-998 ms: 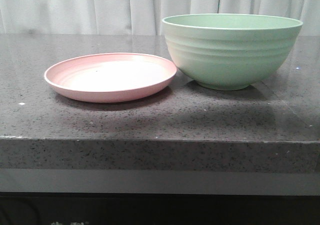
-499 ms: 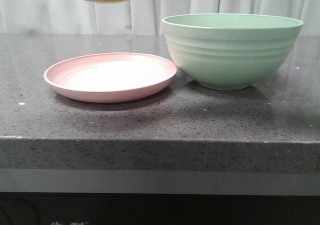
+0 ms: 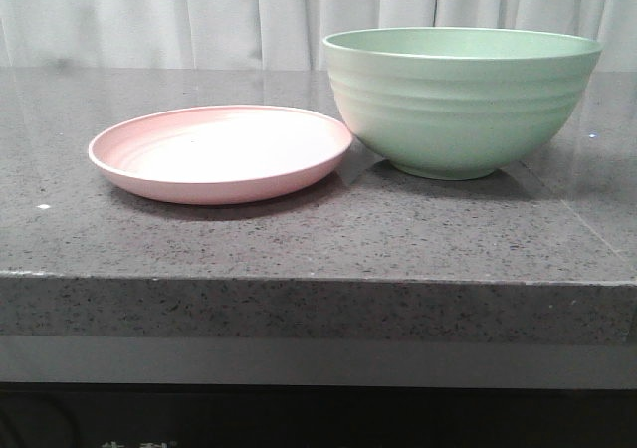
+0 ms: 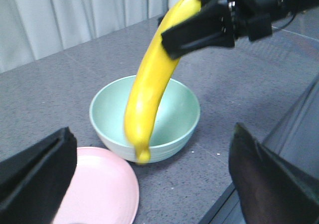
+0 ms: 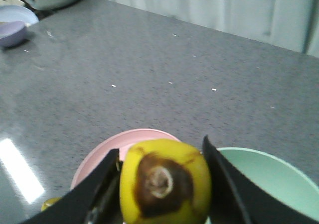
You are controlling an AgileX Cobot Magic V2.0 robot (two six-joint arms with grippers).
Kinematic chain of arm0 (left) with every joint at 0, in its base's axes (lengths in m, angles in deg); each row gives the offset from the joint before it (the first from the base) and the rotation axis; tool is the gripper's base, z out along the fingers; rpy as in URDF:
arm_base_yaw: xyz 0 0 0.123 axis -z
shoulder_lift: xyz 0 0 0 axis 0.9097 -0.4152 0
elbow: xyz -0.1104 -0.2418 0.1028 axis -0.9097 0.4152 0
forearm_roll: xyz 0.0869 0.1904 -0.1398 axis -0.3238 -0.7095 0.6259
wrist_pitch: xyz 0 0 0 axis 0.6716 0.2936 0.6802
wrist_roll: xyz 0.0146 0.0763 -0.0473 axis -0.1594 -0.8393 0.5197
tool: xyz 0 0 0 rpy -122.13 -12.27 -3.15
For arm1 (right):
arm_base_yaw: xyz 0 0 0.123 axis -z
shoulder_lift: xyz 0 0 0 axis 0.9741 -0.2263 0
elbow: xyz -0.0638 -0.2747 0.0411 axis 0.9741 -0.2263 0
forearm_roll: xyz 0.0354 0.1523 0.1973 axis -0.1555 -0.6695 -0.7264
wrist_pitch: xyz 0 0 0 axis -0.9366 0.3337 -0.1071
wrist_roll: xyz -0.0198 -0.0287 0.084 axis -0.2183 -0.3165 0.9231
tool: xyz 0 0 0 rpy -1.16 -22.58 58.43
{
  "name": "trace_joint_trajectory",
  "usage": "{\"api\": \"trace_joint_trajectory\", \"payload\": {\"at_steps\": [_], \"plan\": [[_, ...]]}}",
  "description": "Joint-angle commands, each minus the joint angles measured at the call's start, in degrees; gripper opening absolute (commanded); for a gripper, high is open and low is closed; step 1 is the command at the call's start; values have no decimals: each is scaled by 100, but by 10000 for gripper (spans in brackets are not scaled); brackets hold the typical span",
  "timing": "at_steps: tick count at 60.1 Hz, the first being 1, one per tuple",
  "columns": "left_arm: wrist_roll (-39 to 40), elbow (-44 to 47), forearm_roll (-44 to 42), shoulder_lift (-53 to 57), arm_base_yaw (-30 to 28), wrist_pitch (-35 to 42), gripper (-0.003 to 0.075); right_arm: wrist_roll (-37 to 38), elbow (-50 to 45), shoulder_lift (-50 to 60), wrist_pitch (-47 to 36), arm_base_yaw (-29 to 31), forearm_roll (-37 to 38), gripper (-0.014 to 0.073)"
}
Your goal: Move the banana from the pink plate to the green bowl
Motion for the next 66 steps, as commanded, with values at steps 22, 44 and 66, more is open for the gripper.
{"api": "trace_joint_trajectory", "payload": {"at_steps": [22,44,66], "plan": [[264,-184,-276,-41,51,206,612,490,2010,-1905,690,446,1453,27],[264,-184,-295,-41,51,206,612,490,2067,-2637,795,436,1540,29],[264,-172,-300,-108,51,130,612,490,2062,-2653,826,436,1540,351]]}}
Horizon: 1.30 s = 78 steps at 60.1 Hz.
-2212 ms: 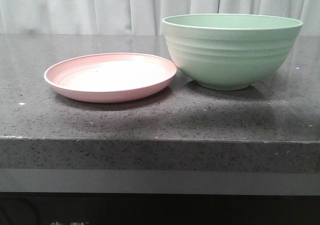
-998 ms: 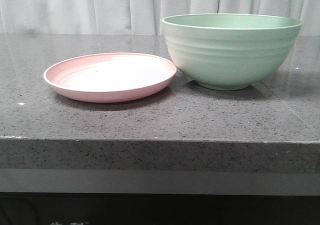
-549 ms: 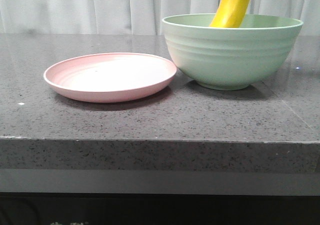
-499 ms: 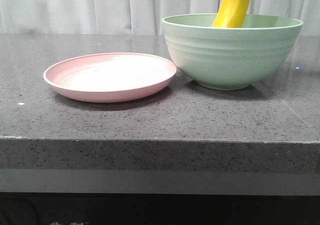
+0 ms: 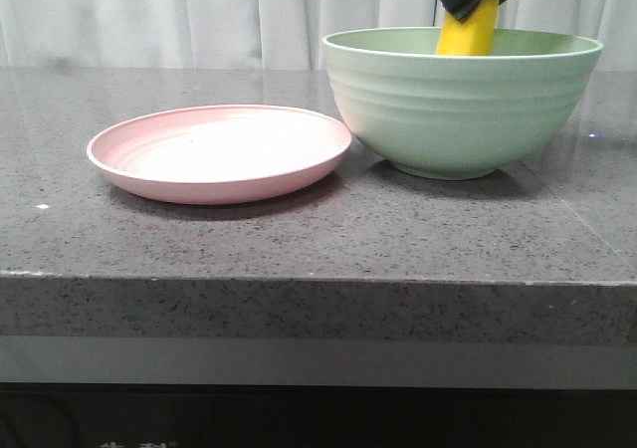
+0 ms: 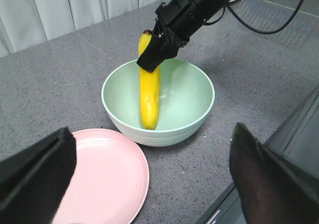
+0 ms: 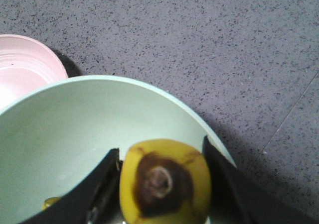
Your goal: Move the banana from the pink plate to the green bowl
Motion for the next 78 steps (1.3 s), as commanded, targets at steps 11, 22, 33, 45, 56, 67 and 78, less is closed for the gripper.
{"api": "trace_joint_trajectory", "payload": {"at_steps": [11,22,33,45,56,67,78], "plan": [[41,-172,-41,20,51,347,612,-2,206,294,-170,26,-206,461],[41,-172,-41,20,51,347,612,-2,212,294,-181,26,-206,466],[41,-172,-41,20,51,347,612,-2,212,390,-231,42,-194,596],[41,-172,-41,20,51,347,612,512,212,725,-535,42,122,615],[52,-172,-50,20,51,347,612,1642,212,1160,-618,42,1232,614],[802,-172,-806,20,51,316,580,3133,212,1608,145,42,1864,489],[2735,-172,-2988,20,51,-93,347,3591,212,1895,832,42,2253,129]]}}
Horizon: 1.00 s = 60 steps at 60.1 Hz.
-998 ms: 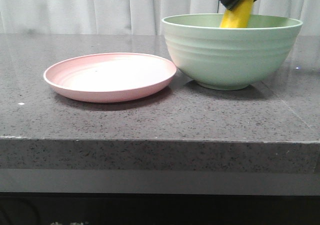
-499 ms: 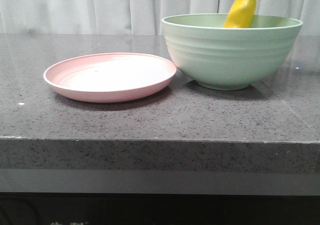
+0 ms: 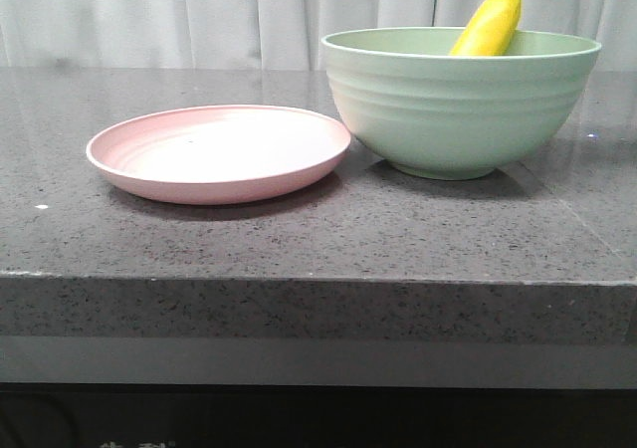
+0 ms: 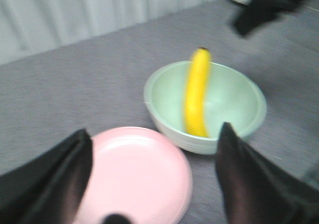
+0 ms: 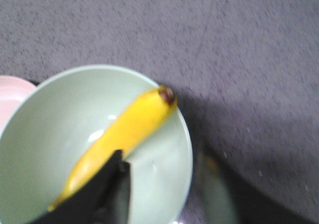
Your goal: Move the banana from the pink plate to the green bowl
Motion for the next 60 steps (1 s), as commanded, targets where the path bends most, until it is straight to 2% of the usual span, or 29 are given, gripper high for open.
{"api": "trace_joint_trajectory", "payload": {"at_steps": [1,4,6,8,11,21,30,37,47,51,60], "plan": [[1075,-172,-1389,34,51,61,308,157,203,357,56,33,158,104],[1422,-172,-1939,34,51,-174,225,157,196,421,178,33,206,26],[1633,-172,-2315,34,51,-380,127,157,196,471,293,33,253,-31],[1752,-172,-2528,34,51,-520,71,157,190,517,377,33,283,-69],[1945,-172,-2852,34,51,-743,-20,162,174,583,465,33,297,-65],[1968,-172,-3020,189,-69,-975,-18,162,-54,1054,436,33,303,-60],[1917,-172,-2683,406,-654,-1051,-18,162,-1001,1911,-180,33,303,-60],[1355,-172,-2053,444,-1213,-1027,-18,157,-1980,2766,-687,33,298,-60],[338,-75,-621,470,-2078,-645,-18,151,-3524,4172,-1498,33,273,-60],[69,187,-140,535,-2486,-447,-18,147,-4316,4965,-1931,33,273,-60],[38,1139,100,885,-2923,288,-18,147,-5385,6188,-2424,33,261,-60]]}}
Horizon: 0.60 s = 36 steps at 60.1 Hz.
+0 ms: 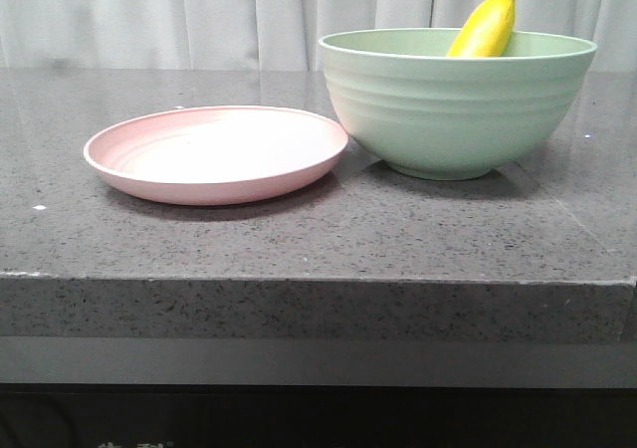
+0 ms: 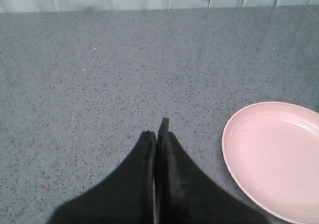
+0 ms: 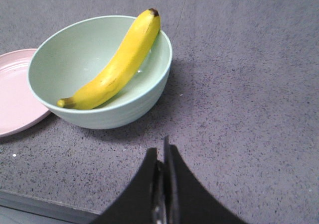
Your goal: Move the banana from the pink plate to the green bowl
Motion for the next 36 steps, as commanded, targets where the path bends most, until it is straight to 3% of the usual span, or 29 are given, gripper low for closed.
{"api": "trace_joint_trajectory", "payload": {"at_steps": [1,8,20,36], "plan": [[-52,488,107,318,-184,929,-18,-13,-496,660,-788,33,-41,-60],[-41,1456,352,890,-229,1438,-18,-13,-1141,1384,-1019,33,-57,-60],[-41,2776,507,2043,-229,1644,-18,-13,-1902,2417,-1039,33,-57,-60],[-41,3462,576,3389,-229,1819,-18,-13,-2093,2808,-954,33,-96,-60]]}}
